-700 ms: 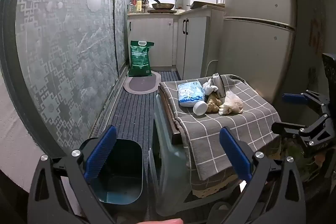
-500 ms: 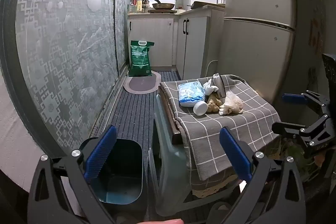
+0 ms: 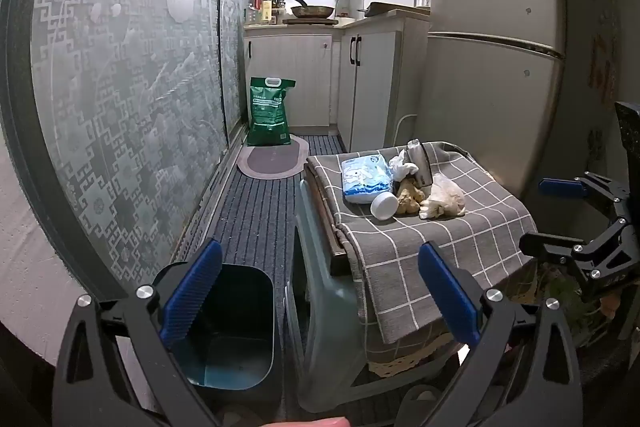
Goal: Collect trash
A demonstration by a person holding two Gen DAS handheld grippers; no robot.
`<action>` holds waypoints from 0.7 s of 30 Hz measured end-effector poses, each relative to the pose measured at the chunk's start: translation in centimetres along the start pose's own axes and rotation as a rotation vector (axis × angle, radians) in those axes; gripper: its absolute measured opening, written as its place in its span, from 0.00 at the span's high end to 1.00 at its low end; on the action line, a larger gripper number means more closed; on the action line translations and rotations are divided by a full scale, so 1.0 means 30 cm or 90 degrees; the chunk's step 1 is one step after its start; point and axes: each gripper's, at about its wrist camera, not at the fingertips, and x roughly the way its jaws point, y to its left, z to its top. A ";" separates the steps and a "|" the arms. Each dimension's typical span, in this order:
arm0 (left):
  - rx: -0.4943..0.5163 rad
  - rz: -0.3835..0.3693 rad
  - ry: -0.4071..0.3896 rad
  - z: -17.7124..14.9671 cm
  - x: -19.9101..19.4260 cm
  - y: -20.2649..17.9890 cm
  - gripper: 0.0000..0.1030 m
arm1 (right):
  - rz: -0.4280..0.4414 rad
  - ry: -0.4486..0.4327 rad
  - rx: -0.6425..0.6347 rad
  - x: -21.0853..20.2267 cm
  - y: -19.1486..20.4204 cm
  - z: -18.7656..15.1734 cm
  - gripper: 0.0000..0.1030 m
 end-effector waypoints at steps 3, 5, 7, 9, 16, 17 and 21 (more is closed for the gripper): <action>0.001 0.000 0.000 0.015 -0.006 0.008 0.03 | 0.004 0.001 -0.001 0.008 -0.006 0.000 0.03; 0.001 0.001 0.000 0.013 -0.009 0.007 0.03 | 0.005 0.001 -0.001 0.010 -0.008 0.000 0.03; 0.001 0.001 0.000 0.011 -0.009 0.005 0.03 | 0.004 0.001 -0.001 0.010 -0.008 -0.001 0.03; 0.001 0.001 0.000 0.013 -0.010 0.006 0.03 | 0.004 0.002 -0.001 0.010 -0.009 -0.001 0.03; 0.001 0.000 -0.001 0.013 -0.010 0.007 0.03 | 0.003 0.000 0.000 0.010 -0.008 -0.002 0.03; 0.001 0.001 0.000 0.012 -0.008 0.006 0.03 | 0.003 0.000 0.000 0.010 -0.009 -0.002 0.03; 0.001 0.000 0.000 0.011 -0.008 0.005 0.03 | 0.004 0.001 -0.001 0.011 -0.008 -0.002 0.03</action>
